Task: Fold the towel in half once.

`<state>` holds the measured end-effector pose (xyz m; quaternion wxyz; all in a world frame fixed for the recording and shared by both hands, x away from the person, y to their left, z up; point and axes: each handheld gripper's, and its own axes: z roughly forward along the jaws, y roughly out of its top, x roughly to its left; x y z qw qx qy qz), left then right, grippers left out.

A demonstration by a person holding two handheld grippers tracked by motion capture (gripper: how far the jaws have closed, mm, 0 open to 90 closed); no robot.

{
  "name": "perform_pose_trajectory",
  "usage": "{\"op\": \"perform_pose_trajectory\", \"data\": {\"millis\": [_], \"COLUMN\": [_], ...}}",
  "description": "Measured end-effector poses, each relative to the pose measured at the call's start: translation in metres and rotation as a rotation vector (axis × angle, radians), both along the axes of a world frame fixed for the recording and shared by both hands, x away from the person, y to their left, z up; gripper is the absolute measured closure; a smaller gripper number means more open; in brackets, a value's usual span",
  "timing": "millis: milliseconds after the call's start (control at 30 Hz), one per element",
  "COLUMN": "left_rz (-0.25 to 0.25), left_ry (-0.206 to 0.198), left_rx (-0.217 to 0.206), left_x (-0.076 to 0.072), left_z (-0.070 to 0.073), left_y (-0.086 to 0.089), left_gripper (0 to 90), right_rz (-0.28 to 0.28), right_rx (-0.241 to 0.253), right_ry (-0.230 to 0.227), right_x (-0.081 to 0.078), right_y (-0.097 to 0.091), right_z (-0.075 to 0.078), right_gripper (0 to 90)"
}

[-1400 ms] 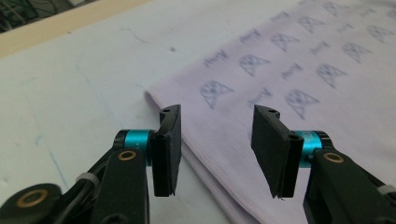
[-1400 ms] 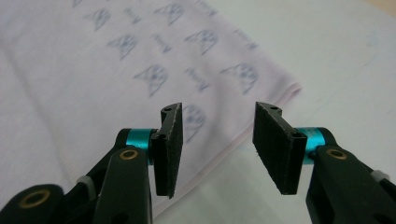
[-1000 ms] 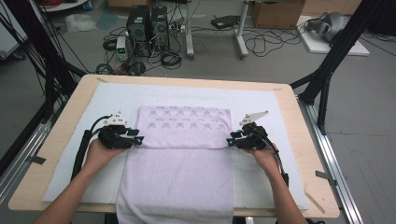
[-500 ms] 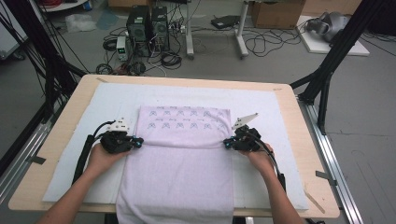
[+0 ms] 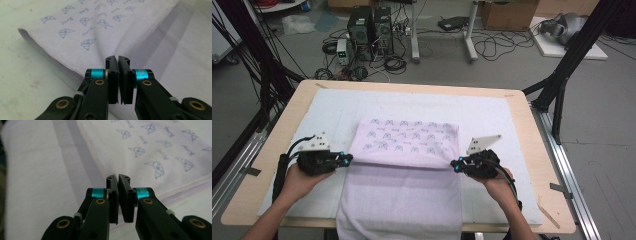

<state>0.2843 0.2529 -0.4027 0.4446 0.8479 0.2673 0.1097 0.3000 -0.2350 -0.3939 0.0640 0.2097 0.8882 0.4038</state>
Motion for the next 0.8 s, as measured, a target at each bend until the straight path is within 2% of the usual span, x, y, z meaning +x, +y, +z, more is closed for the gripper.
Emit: {"op": "perform_pose_trajectory", "data": {"millis": [33,67,133,200,267,367,500,567,600,633,667,700,733,800], "left_rz": [-0.006,-0.009,-0.001,0.007,0.002,-0.016,-0.064,-0.086,-0.098,-0.098,-0.09,-0.089,-0.087,-0.088], "left_ry": [0.011,0.021,0.041,0.048,0.048,0.049,0.061,0.073,0.078,0.057,0.05,0.061,0.067,0.067], "left_rx": [-0.002,0.001,0.019,0.03,0.022,0.017,0.027,0.055,0.071,0.073,0.062,0.053,0.052,0.055], "left_x": [-0.006,-0.01,-0.013,-0.009,-0.004,0.003,0.006,0.006,0.005,0.004,0.003,0.004,0.005,0.005], "left_z": [-0.003,-0.006,-0.012,-0.015,-0.017,-0.02,-0.027,-0.034,-0.038,-0.041,-0.041,-0.042,-0.041,-0.038], "left_y": [0.001,0.002,0.002,0.0,-0.002,-0.006,-0.014,-0.019,-0.022,-0.024,-0.024,-0.024,-0.024,-0.023], "left_gripper": [84.9,79.8,62.4,53.3,51.3,53.8,62.3,67.0,70.0,74.2,77.6,82.0,86.0,87.6], "right_rz": [0.02,0.044,0.039,0.027,0.01,0.02,0.057,0.069,0.069,0.064,0.071,0.075,0.08,0.083], "right_rx": [0.013,0.037,0.056,0.057,0.038,0.009,-0.029,-0.066,-0.08,-0.078,-0.077,-0.078,-0.076,-0.075], "right_ry": [0.01,0.019,0.041,0.036,0.033,0.05,0.059,0.07,0.051,0.03,0.03,0.038,0.046,0.05], "right_x": [-0.008,-0.014,-0.018,-0.014,-0.007,0.003,0.008,0.007,0.005,0.004,0.003,0.003,0.003,0.004], "right_y": [-0.001,-0.002,-0.004,-0.004,-0.003,0.001,0.008,0.012,0.013,0.014,0.014,0.014,0.014,0.014], "right_z": [-0.002,-0.005,-0.009,-0.014,-0.02,-0.03,-0.038,-0.042,-0.044,-0.045,-0.044,-0.044,-0.043,-0.042], "right_gripper": [85.6,81.3,71.2,66.8,62.8,58.4,57.6,61.5,63.7,69.3,76.1,82.6,85.9,87.4]}}
